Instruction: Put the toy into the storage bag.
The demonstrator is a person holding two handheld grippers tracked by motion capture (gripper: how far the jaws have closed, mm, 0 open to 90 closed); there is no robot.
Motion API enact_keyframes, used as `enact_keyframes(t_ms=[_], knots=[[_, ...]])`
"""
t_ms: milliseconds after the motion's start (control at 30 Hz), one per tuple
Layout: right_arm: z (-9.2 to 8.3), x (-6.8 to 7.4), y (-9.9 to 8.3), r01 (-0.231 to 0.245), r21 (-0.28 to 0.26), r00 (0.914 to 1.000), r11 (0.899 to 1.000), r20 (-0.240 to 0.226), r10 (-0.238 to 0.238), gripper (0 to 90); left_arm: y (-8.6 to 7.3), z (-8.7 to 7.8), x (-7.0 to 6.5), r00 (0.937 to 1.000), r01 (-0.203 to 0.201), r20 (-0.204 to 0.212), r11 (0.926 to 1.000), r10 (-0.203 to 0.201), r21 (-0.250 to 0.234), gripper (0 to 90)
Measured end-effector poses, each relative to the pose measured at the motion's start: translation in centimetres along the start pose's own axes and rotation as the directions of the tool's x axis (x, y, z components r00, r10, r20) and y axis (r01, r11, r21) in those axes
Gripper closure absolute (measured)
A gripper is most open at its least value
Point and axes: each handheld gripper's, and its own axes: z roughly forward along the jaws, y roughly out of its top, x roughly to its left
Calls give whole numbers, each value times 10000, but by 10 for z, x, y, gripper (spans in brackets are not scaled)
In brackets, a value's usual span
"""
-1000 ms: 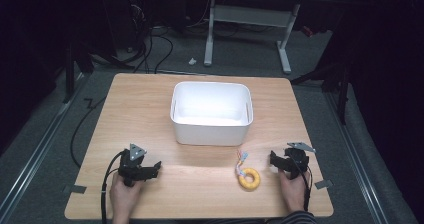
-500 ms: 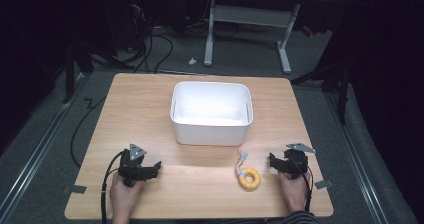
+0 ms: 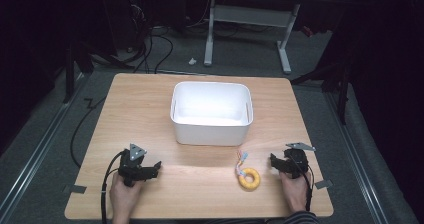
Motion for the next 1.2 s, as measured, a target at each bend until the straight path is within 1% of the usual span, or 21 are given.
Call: enact_keyframes(t_ms=[67,133,233,267,300,367,433,467,533,600,667,700,733,833,933,1033,1067,1100,1167,1200], knots=[[-3,0,0,59,-25,9999,10000,-89,-59,278,0,0,0,10000,0,-1,10000,0,0,149],[-4,0,0,17,-10,9999,10000,-133,-17,278,0,0,0,10000,-2,0,10000,2,-1,150],[-9,-1,-1,6,-32,9995,10000,-317,-7,268,0,0,0,10000,-1,-1,10000,1,-1,150],[-11,-2,-1,105,-34,9986,9999,-514,-106,257,0,0,0,10000,-1,0,10000,1,0,150],[-13,-2,-1,91,-51,9978,9999,-662,-94,250,0,0,0,10000,0,1,10000,0,-2,150],[-17,-3,-2,176,-154,9964,9997,-832,-188,242,0,0,0,10000,-2,0,10000,2,-1,150],[-21,-3,-3,195,-210,9936,9996,-1106,-217,237,0,0,0,10000,1,0,10000,-1,-2,150],[-23,-3,-3,239,-215,9932,9995,-1135,-262,237,0,0,0,10000,-2,0,10000,2,0,150],[-31,-2,-3,396,-328,9912,9987,-1249,-434,246,0,0,0,10000,2,0,10000,-2,-1,149],[-32,-2,-3,471,-404,9904,9981,-1284,-519,253,0,0,0,10000,-1,0,10000,1,0,150],[-37,0,-3,563,-422,9876,9975,-1440,-618,281,0,0,0,10000,-1,1,10000,1,-1,150],[-38,0,-3,673,-442,9851,9968,-1552,-734,298,0,0,0,10000,1,1,10000,-1,0,150],[-40,1,-3,655,-408,9833,9970,-1671,-715,313,0,0,0,10000,0,1,10000,0,1,150],[-44,1,-4,522,-287,9729,9982,-2239,-573,361,0,0,0,10000,0,1,10000,0,-1,150],[-47,3,-5,556,-266,9666,9981,-2490,-605,385,0,0,0,10000,-1,-1,10000,1,-1,150],[-50,7,-5,797,-123,9579,9967,-2758,-800,419,0,0,0,10000,-3,-3,10000,3,-1,150],[-51,9,-5,914,-64,9511,9958,-2956,-892,436,0,0,0,10000,-3,-2,10000,3,-1,150],[-51,9,-5,914,-64,9511,9958,-2956,-892,436,0,0,0,10000,-2,-2,10000,2,-1,150],[-53,11,-6,1044,-44,9447,9945,-3122,-1006,443,0,0,0,10000,-4,-2,10000,4,0,150],[-55,14,-5,1221,4,9385,9925,-3255,-1153,452,0,0,0,10000,-4,-3,10000,4,0,150]])
